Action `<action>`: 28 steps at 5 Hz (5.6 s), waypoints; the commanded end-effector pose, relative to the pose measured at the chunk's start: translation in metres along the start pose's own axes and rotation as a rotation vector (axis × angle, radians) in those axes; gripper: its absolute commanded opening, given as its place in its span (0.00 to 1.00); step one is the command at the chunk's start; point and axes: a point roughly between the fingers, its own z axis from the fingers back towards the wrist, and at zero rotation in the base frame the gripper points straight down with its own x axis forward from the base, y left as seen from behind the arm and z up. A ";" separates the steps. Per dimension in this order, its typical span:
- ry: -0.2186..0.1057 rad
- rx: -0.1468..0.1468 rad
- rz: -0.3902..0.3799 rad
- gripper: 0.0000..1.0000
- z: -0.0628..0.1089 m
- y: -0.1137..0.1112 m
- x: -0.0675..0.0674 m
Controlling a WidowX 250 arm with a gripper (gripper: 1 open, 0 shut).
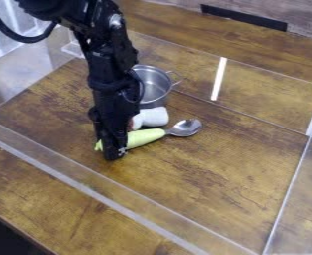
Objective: Move the green spoon to the left
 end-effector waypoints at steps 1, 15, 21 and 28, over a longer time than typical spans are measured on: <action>-0.051 0.029 -0.005 0.00 0.018 0.011 0.005; -0.134 0.055 0.044 0.00 0.062 0.050 -0.010; -0.077 0.028 0.163 0.00 0.019 0.117 -0.040; -0.052 -0.091 0.111 0.00 0.019 0.138 -0.045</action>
